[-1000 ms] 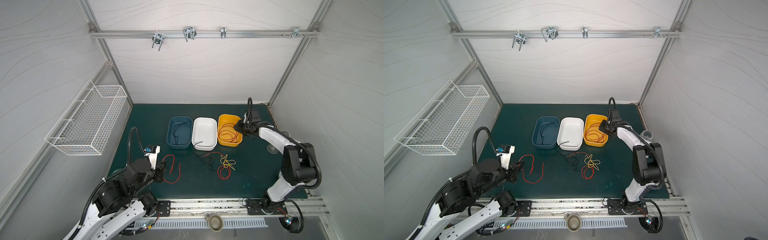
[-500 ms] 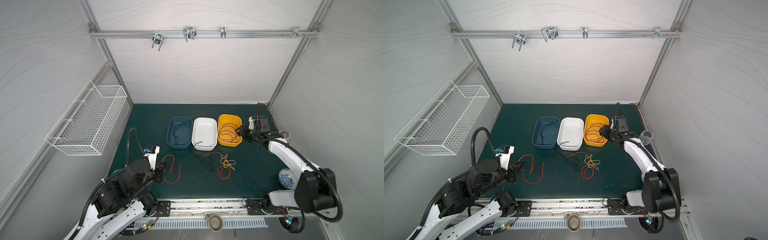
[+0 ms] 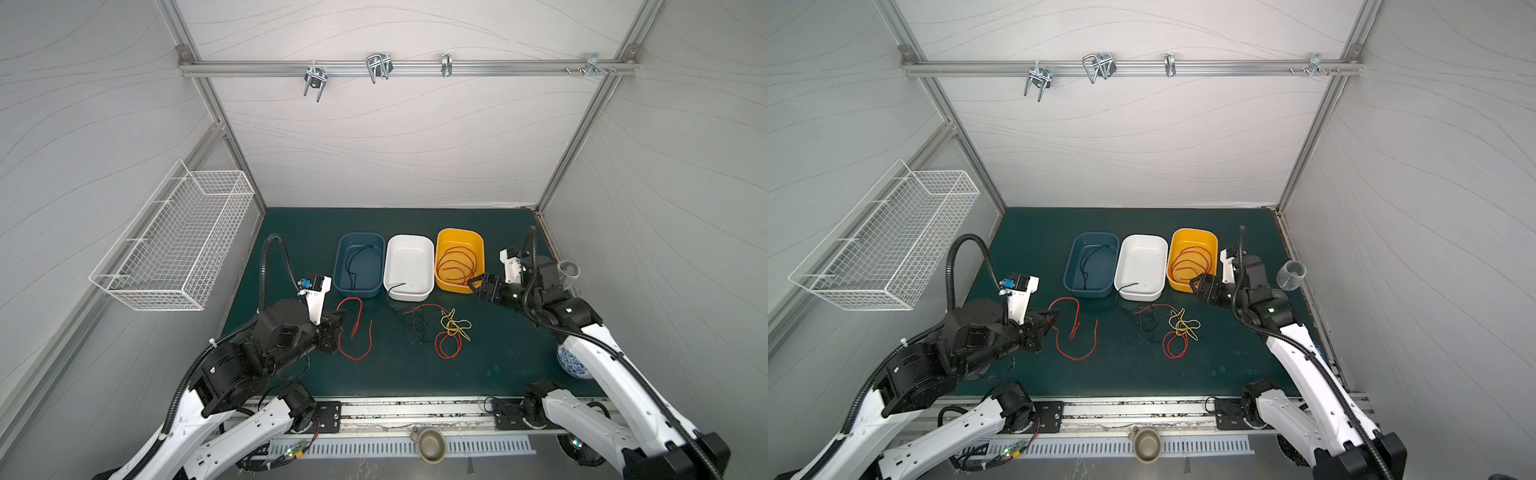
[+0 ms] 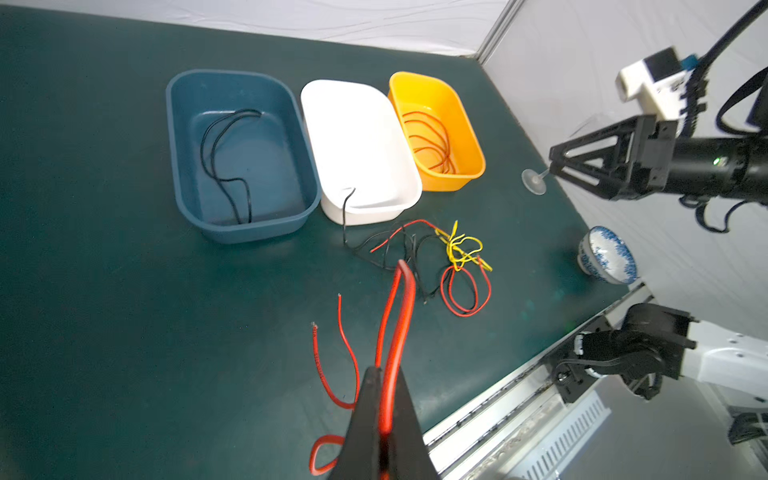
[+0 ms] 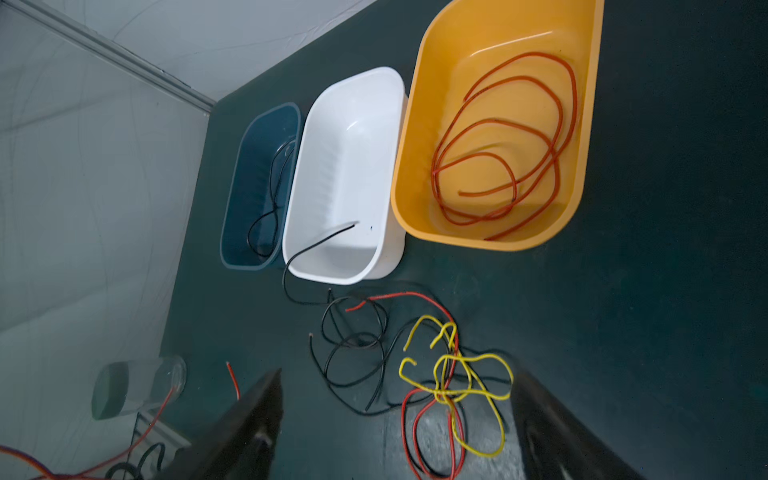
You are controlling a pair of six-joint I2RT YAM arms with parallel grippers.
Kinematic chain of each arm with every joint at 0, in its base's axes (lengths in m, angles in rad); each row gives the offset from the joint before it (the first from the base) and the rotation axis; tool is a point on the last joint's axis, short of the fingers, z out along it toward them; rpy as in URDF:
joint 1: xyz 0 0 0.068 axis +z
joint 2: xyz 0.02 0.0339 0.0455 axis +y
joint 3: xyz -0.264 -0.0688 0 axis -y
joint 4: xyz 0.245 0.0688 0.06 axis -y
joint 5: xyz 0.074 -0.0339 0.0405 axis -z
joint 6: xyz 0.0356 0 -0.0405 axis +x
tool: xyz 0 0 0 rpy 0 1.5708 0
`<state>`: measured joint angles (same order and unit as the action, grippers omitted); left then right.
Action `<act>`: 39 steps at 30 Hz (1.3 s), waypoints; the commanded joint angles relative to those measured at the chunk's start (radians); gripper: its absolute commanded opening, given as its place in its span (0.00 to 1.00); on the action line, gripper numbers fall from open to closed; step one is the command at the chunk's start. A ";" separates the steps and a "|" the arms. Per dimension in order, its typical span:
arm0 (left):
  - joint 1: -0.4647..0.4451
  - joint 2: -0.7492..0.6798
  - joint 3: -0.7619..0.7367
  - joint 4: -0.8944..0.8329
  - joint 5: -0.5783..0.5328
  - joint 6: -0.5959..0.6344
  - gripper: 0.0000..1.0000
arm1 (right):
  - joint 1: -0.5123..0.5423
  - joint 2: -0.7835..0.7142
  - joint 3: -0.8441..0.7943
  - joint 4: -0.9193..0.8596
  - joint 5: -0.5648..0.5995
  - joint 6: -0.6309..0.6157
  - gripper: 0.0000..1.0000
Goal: Untangle the cables
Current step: 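Withdraw the right gripper while the left carries its red wire toward the yellow tub, then lower the red wire into the yellow tub with the left gripper and release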
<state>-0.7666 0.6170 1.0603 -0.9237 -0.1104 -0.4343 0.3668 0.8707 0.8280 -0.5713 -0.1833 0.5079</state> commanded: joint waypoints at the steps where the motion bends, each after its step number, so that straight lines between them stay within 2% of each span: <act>1: 0.005 0.078 0.114 0.106 0.044 0.042 0.00 | 0.018 -0.063 0.022 -0.180 0.017 -0.047 0.92; 6: 0.003 0.247 0.300 0.140 0.120 0.067 0.00 | 0.036 -0.152 0.086 -0.346 0.072 -0.063 0.99; 12: 0.003 0.449 0.497 0.169 0.177 0.103 0.00 | 0.040 -0.242 0.148 -0.474 0.088 -0.043 0.99; 19: 0.003 0.644 0.630 0.231 0.225 0.128 0.00 | 0.040 -0.306 0.232 -0.589 0.212 -0.030 0.99; 32: 0.003 0.959 0.840 0.309 0.281 0.121 0.00 | 0.038 -0.662 0.000 -0.403 0.219 0.004 0.99; 35: 0.004 1.027 0.883 0.307 0.278 0.124 0.00 | 0.038 -0.738 -0.023 -0.401 0.272 0.001 0.99; 39: 0.003 1.111 0.928 0.325 0.263 0.128 0.00 | 0.034 -0.812 -0.048 -0.385 0.286 -0.006 0.99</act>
<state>-0.7666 1.6871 1.9266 -0.6567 0.1509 -0.3248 0.4000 0.0921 0.7902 -0.9977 0.0700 0.5041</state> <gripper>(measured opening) 0.048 0.989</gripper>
